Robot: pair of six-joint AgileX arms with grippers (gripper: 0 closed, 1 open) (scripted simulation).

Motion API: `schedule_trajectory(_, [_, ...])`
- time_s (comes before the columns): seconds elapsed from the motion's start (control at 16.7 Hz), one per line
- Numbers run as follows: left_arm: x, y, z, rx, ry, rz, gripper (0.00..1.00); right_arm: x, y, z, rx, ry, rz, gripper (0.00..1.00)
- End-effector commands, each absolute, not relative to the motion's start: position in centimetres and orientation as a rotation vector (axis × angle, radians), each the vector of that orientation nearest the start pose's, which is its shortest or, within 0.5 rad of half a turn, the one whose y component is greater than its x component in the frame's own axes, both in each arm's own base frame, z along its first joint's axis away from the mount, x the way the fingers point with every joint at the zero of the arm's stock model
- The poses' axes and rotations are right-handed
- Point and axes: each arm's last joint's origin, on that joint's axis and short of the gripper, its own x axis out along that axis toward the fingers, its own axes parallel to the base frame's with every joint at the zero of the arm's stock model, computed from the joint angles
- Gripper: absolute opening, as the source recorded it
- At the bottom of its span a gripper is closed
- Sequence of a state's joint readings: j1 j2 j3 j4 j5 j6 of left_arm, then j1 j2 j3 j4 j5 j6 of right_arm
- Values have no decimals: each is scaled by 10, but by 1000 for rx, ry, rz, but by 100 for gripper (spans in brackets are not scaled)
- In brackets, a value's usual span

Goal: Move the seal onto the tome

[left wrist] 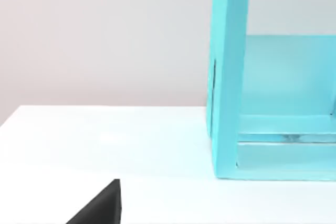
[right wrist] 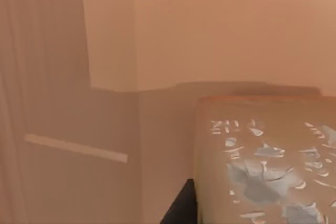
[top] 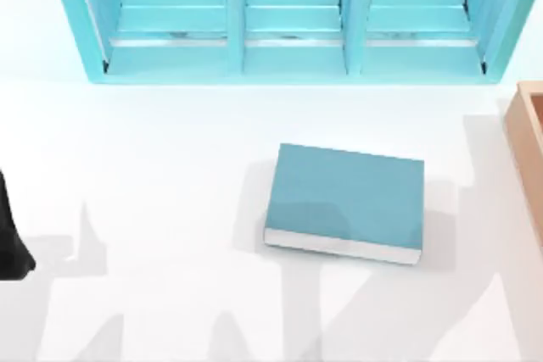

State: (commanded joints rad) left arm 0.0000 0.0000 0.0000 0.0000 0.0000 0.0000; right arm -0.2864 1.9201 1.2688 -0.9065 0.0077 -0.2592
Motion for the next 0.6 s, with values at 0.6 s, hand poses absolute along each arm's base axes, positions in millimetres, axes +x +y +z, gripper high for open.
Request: schedule_trajectory(0.6, [106,-1,160,0,0,0,100,321,-29,278,79,1551,-176,0])
